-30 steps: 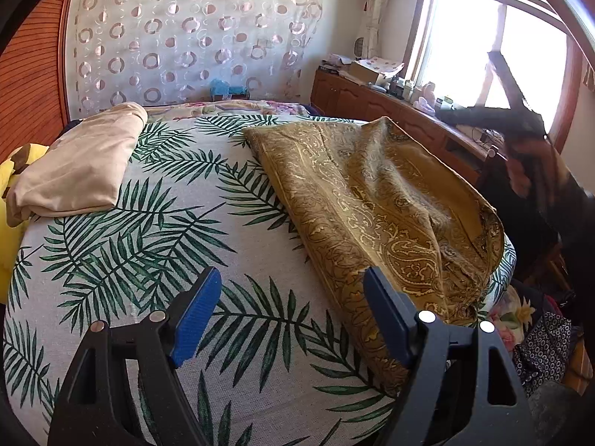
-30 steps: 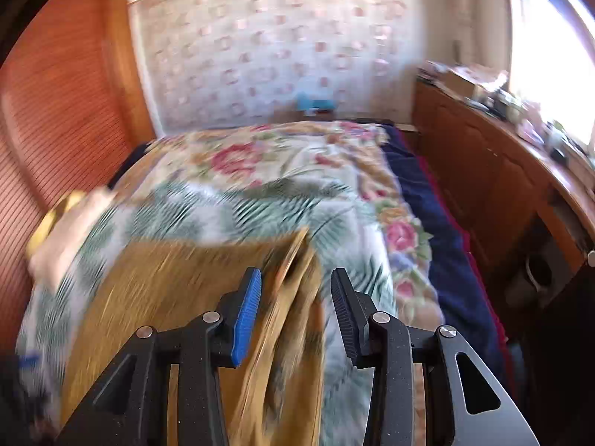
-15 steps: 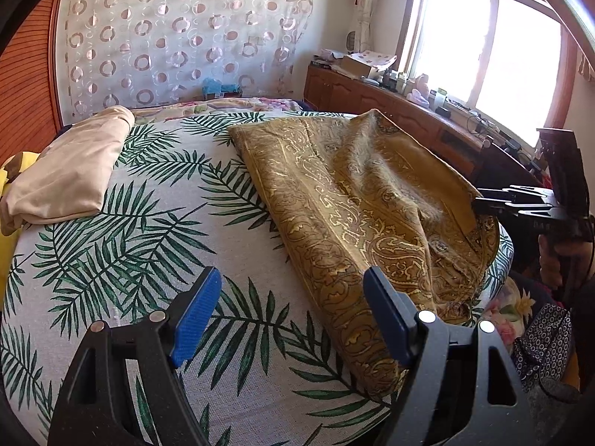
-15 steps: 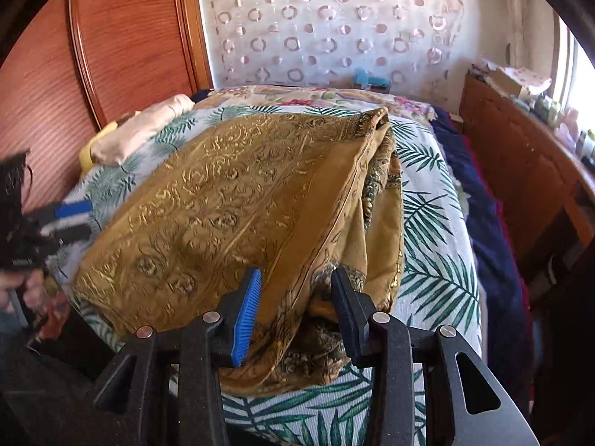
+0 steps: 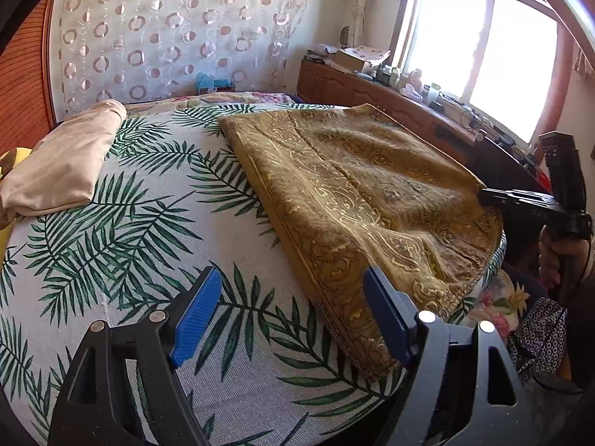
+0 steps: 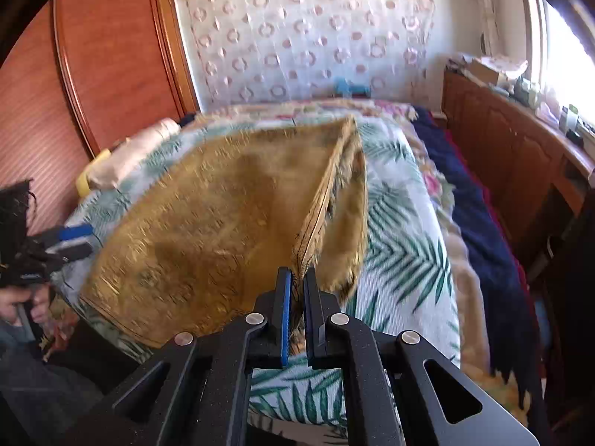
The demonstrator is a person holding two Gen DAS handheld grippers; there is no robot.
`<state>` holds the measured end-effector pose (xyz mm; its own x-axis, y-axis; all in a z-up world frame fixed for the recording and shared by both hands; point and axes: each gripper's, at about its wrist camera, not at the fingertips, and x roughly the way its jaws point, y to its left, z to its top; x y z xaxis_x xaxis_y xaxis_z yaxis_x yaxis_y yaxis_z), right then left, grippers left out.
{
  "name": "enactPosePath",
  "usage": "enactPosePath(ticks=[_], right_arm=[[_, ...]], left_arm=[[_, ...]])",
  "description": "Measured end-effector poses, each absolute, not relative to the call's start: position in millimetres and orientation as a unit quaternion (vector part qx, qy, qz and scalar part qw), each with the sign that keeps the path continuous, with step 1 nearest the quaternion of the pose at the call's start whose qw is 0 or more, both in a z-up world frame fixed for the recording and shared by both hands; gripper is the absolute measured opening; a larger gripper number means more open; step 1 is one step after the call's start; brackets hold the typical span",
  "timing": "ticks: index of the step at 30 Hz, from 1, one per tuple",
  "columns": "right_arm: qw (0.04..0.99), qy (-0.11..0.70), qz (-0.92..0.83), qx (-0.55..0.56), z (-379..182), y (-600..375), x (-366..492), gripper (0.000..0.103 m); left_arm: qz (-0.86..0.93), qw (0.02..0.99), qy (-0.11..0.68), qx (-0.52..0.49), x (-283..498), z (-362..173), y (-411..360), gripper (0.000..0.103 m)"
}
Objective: Fold small clothes
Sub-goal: 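Lower the golden shirt flat with the right tool while the left tool grasps its edge, then open the right tool and close it on the shirt edge beside the left tool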
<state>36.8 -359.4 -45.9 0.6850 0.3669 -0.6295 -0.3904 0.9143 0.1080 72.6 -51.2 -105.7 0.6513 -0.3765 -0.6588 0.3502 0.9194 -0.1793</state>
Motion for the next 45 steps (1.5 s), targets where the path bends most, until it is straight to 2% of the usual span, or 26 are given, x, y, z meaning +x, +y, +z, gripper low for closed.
enactPosePath(ticks=[8,9,11,13,18,20,23,25,29,30,32,34,45], right_arm=[[0.919,0.344,0.191,-0.005,-53.9,-352.9,42.0,0.007],[0.920,0.344,0.188,-0.005,-54.2,-352.2,41.7,0.010],[0.922,0.345,0.175,-0.007,-53.9,-353.4,47.1,0.028],[0.921,0.354,0.159,-0.015,-57.2,-352.7,49.7,0.040],[0.921,0.359,0.152,-0.006,-56.9,-354.3,51.9,0.047],[0.922,0.353,0.160,-0.007,-53.6,-353.5,50.2,0.048],[0.924,0.346,0.163,-0.009,-47.0,-355.2,45.7,0.049],[0.926,0.338,0.166,-0.011,-44.5,-353.5,41.8,0.054],[0.931,0.322,0.170,-0.017,-39.9,-348.0,35.7,0.062],[0.933,0.316,0.170,-0.021,-37.8,-346.6,33.6,0.064],[0.936,0.306,0.174,-0.025,-33.9,-344.5,29.4,0.068],[0.937,0.298,0.180,-0.026,-30.2,-342.4,25.8,0.071],[0.918,0.296,0.263,-0.038,-31.0,-313.3,8.1,0.075]], left_arm=[[-0.199,0.906,0.373,-0.014,70.7,-111.6,-56.4,0.079],[-0.200,0.905,0.374,-0.014,70.8,-112.2,-57.1,0.079],[-0.202,0.904,0.376,-0.013,70.2,-113.9,-59.1,0.079],[-0.205,0.902,0.379,-0.011,70.2,-115.4,-61.8,0.079],[-0.215,0.898,0.385,-0.013,67.6,-117.4,-66.7,0.079],[-0.226,0.894,0.386,-0.018,65.3,-117.6,-67.4,0.075],[-0.248,0.886,0.392,-0.028,61.8,-119.1,-69.1,0.063],[-0.256,0.882,0.395,-0.030,60.0,-120.2,-70.9,0.052],[-0.263,0.878,0.399,-0.028,56.2,-120.4,-74.6,0.045],[-0.264,0.877,0.401,-0.027,55.4,-120.1,-75.1,0.039],[-0.271,0.873,0.405,-0.027,53.9,-120.5,-76.7,0.018],[-0.271,0.876,0.399,-0.017,50.9,-117.3,-80.8,0.007],[-0.303,0.901,0.311,-0.012,64.5,-39.2,-95.8,0.005]])
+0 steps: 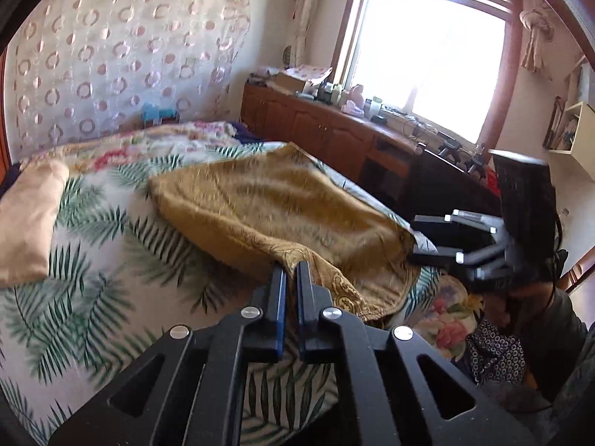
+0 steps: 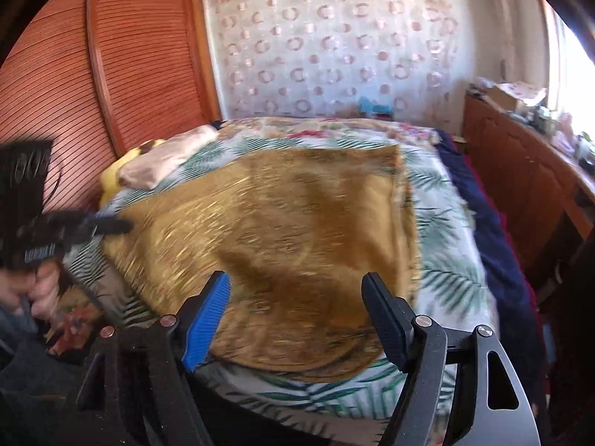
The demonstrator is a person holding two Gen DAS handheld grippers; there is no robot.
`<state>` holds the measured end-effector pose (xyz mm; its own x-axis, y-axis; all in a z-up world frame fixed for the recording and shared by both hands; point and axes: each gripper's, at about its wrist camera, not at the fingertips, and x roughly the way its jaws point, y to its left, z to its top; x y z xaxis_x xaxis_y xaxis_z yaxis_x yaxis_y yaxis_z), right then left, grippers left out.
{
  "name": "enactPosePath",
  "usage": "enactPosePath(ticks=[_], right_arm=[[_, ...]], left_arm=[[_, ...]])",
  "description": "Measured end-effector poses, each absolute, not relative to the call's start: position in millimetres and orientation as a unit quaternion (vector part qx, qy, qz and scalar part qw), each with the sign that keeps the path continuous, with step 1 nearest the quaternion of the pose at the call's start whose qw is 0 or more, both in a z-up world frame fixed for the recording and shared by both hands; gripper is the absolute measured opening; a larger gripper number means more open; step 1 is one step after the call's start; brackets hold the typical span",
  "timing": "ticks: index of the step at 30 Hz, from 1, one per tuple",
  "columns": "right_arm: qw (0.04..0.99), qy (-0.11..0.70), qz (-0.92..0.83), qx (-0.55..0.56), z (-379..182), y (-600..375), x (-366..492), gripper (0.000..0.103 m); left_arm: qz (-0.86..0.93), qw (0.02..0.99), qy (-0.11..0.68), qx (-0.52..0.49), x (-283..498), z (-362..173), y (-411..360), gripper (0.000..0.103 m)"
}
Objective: Fold small clothes
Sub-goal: 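Open the right tool and close it on the shirt edge beside the left tool, then lift and fold the shirt over with both tools, then open both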
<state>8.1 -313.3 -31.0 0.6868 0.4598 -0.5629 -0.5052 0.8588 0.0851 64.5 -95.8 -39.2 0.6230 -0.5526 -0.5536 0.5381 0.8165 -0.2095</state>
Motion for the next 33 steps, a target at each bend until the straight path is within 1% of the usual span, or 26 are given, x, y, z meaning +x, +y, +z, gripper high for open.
enactPosePath(ticks=[5,12,21,27,28,29,30,31,33], right_arm=[[0.901,0.306,0.304,-0.047,-39.6,-295.2,4.9,0.075],[0.890,0.324,0.314,-0.063,-55.7,-285.0,11.4,0.076],[0.887,0.356,0.280,-0.094,-82.8,-281.8,32.0,0.076],[0.891,0.355,0.265,-0.103,-86.0,-283.3,42.9,0.074],[0.891,0.355,0.262,-0.106,-86.6,-283.5,43.9,0.065],[0.891,0.355,0.261,-0.110,-87.6,-283.4,44.4,0.046],[0.890,0.355,0.265,-0.112,-88.2,-282.8,46.3,0.034],[0.888,0.355,0.268,-0.115,-86.6,-284.1,48.5,0.019],[0.894,0.341,0.266,-0.117,-78.8,-285.5,48.6,0.012]], left_arm=[[-0.306,0.904,0.298,-0.011,80.9,-28.9,-107.4,0.005],[-0.298,0.910,0.287,-0.020,90.7,-22.5,-109.4,0.005],[-0.289,0.914,0.283,-0.033,93.3,-21.4,-102.7,0.005],[-0.285,0.916,0.280,-0.036,90.9,-23.3,-98.7,0.005],[-0.284,0.916,0.280,-0.038,91.1,-23.9,-97.4,0.005],[-0.284,0.916,0.280,-0.039,90.6,-24.6,-96.5,0.005],[-0.283,0.916,0.281,-0.040,90.2,-24.6,-96.1,0.005],[-0.280,0.917,0.281,-0.040,90.7,-25.2,-95.0,0.005],[-0.269,0.920,0.282,-0.037,92.5,-26.1,-92.6,0.005]])
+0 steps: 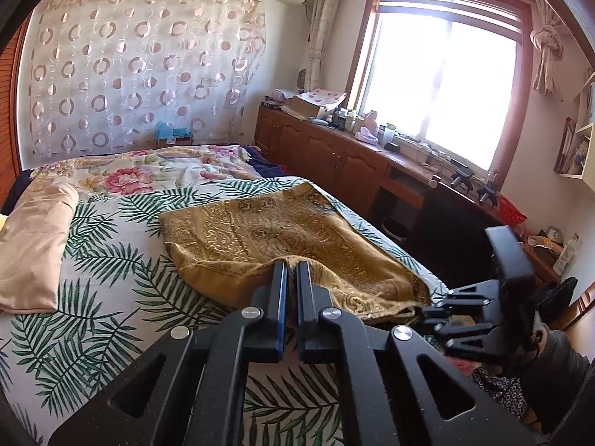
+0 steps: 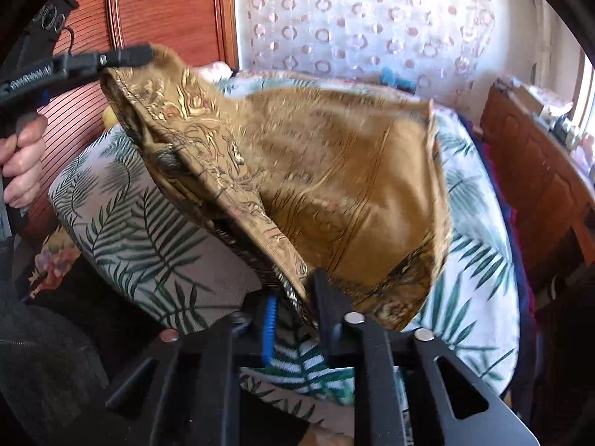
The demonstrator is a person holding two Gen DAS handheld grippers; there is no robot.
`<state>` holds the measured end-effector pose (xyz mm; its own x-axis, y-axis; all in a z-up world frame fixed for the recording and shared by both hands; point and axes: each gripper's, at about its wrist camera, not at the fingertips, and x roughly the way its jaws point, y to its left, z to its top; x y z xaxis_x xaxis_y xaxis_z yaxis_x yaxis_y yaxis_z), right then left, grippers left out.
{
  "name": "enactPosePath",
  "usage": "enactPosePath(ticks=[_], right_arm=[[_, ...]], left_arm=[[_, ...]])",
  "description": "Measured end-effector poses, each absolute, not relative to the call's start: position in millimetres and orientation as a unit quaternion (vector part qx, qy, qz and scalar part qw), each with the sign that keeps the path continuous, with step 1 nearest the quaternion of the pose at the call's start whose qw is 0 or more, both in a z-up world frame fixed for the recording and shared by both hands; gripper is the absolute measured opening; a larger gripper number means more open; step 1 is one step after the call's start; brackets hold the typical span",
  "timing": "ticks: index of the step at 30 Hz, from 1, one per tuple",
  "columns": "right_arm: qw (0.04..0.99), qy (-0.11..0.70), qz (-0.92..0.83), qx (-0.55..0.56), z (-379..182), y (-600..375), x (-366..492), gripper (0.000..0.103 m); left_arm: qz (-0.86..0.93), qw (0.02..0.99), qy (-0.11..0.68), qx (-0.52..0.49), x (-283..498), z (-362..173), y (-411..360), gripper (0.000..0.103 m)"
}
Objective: Fold small clothes
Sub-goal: 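Lift and fold the shirt over with both tools, then open both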
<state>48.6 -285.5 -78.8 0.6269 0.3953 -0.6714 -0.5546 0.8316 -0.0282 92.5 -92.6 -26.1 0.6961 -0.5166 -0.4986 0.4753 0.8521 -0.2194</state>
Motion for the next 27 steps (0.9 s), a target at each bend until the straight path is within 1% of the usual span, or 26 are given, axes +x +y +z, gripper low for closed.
enactPosePath(ticks=[1,4,14,27], right_arm=[[0.898,0.333,0.265,-0.112,-73.5,-286.3,49.6,0.010],[0.910,0.309,0.257,-0.099,-57.5,-287.8,52.0,0.008],[0.930,0.253,0.241,-0.109,-22.3,-268.7,61.7,0.007],[0.933,0.239,0.240,-0.124,-11.6,-237.9,78.4,0.007]], left_arm=[[-0.267,0.921,0.283,-0.036,93.5,-26.3,-91.6,0.005],[-0.259,0.923,0.282,-0.037,94.5,-25.9,-87.2,0.005],[-0.238,0.929,0.278,-0.048,96.8,-26.6,-68.4,0.005],[-0.229,0.929,0.286,-0.059,107.0,-36.1,-57.5,0.005]])
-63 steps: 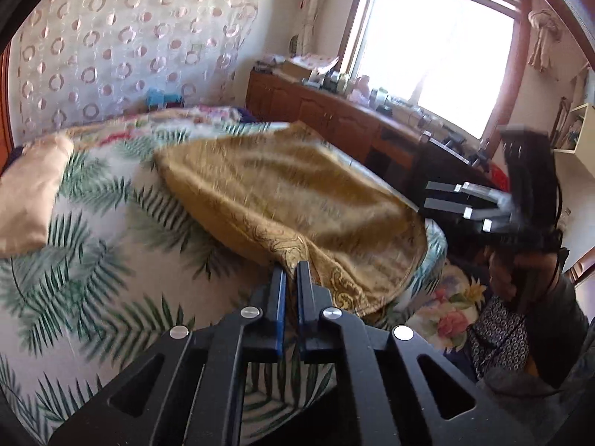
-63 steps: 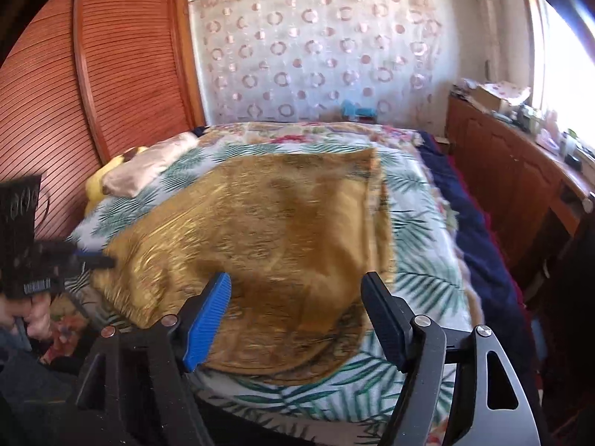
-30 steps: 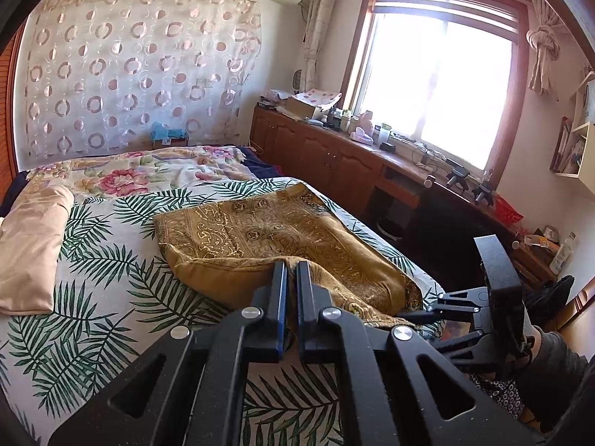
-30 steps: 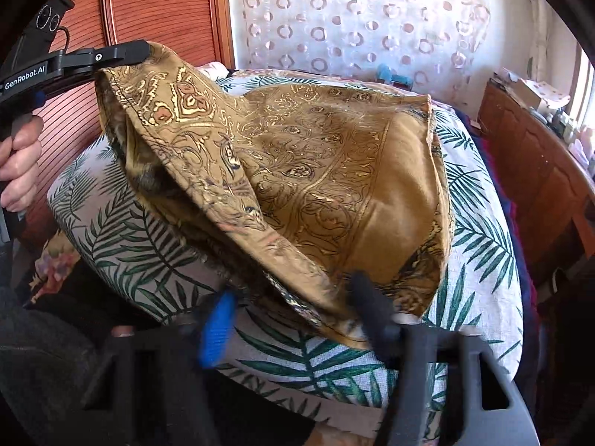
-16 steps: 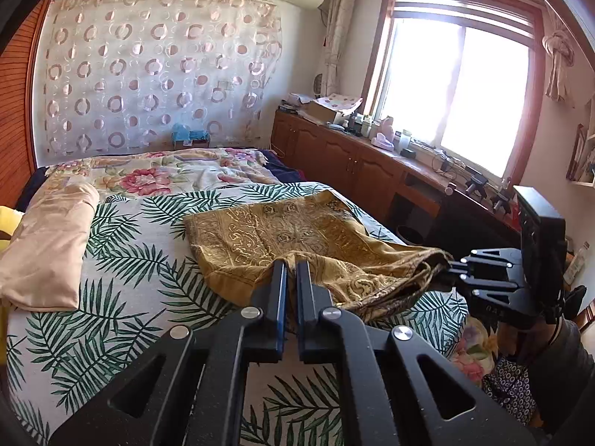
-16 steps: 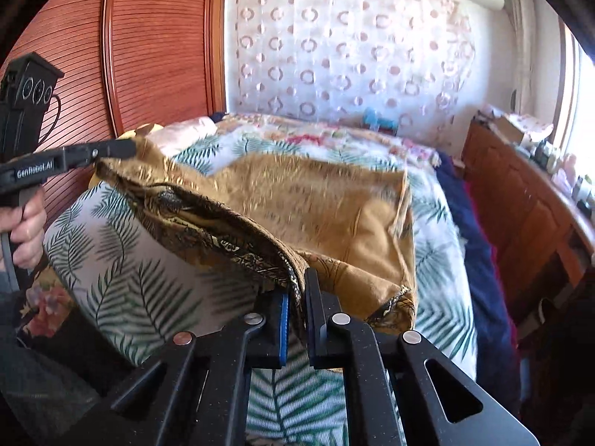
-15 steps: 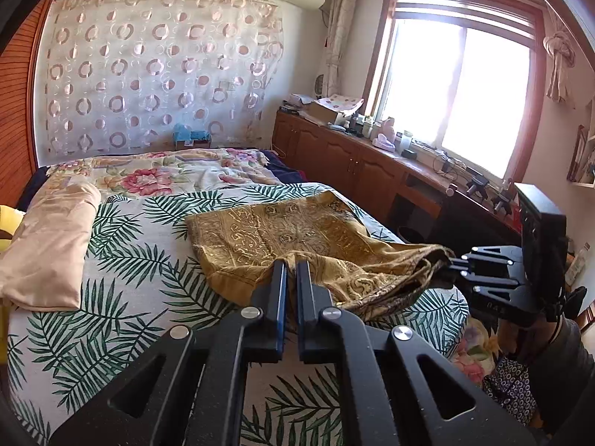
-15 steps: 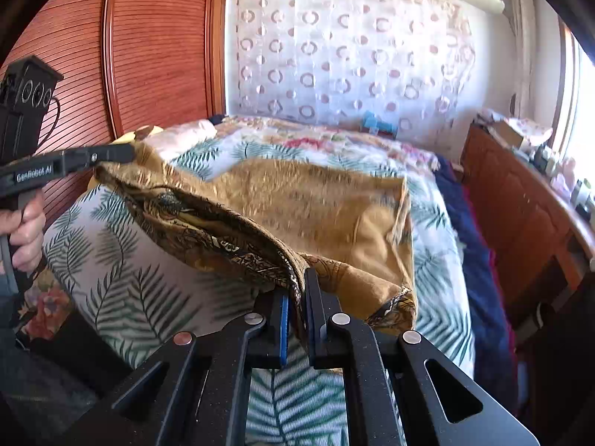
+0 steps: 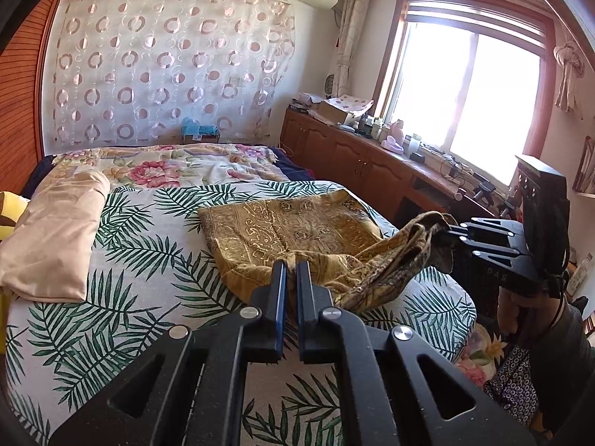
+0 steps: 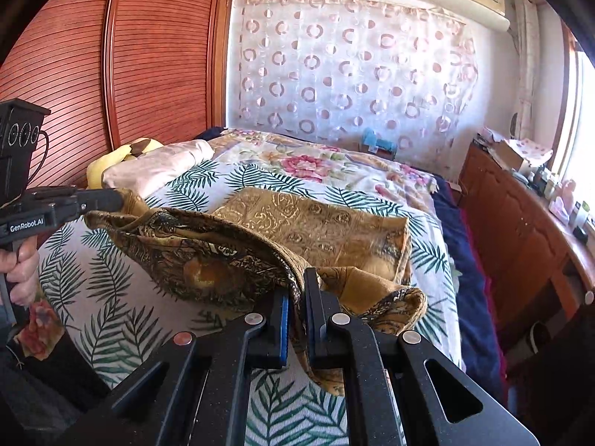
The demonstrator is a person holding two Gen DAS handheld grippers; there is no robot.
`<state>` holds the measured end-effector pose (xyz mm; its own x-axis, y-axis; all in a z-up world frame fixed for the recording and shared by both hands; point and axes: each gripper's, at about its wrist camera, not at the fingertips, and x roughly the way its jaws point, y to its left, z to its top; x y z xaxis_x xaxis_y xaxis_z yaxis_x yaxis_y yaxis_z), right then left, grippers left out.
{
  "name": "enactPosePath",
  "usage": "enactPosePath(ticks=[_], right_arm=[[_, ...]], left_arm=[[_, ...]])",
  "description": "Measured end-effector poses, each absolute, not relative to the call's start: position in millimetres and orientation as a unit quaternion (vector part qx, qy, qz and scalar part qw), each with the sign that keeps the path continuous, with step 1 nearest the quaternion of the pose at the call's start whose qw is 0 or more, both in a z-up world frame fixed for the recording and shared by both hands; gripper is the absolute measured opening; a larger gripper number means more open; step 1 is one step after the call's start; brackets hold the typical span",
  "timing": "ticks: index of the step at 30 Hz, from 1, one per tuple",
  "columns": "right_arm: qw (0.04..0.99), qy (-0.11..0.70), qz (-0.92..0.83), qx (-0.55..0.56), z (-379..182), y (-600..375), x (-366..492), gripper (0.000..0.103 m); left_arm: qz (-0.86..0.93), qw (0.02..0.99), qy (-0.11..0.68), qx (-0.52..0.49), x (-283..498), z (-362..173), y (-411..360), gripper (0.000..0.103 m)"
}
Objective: Fold small clothes
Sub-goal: 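Lift and fold the shirt over with both tools, then open both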
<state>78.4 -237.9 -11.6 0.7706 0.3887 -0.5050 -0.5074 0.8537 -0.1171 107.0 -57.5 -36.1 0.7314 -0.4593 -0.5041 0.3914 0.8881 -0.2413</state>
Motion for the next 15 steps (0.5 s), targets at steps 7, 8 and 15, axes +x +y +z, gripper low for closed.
enactPosePath(ticks=[7,8,15], right_arm=[[0.931,0.231,0.235,-0.160,-2.5,-221.6,116.7,0.007],[0.931,0.229,0.234,-0.164,-2.2,-218.8,124.3,0.007],[0.926,0.235,0.236,-0.175,-10.6,-204.0,182.7,0.006]], left_arm=[[-0.220,0.930,0.287,-0.058,139.9,-32.9,-56.8,0.005],[-0.220,0.931,0.287,-0.060,146.2,-31.5,-56.0,0.006],[-0.196,0.938,0.276,-0.068,190.0,-21.7,-44.5,0.042]])
